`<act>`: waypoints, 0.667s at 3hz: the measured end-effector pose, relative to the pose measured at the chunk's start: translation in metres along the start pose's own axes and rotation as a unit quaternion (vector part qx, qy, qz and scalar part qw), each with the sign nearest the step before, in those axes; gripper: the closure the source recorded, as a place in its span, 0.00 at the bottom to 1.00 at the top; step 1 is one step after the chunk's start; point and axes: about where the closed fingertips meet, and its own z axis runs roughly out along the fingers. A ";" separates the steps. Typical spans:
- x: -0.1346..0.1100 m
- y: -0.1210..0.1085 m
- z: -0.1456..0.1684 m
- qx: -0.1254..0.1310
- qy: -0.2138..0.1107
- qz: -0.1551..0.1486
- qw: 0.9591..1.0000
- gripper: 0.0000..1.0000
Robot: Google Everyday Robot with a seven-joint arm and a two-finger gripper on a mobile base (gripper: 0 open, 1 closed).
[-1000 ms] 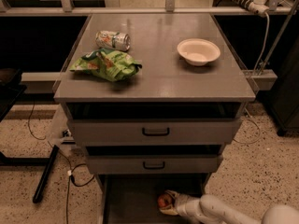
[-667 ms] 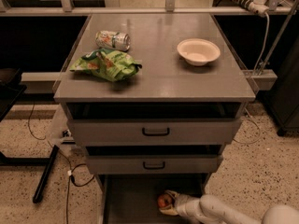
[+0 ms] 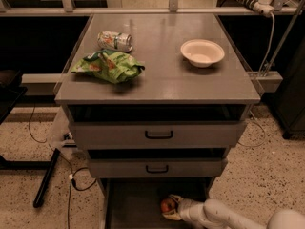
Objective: Place apple into bottom drawer
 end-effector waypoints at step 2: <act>0.000 0.000 0.000 0.000 0.000 0.000 1.000 0.00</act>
Offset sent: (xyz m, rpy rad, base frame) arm 0.0000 0.0000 0.0000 0.0000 0.0000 0.0000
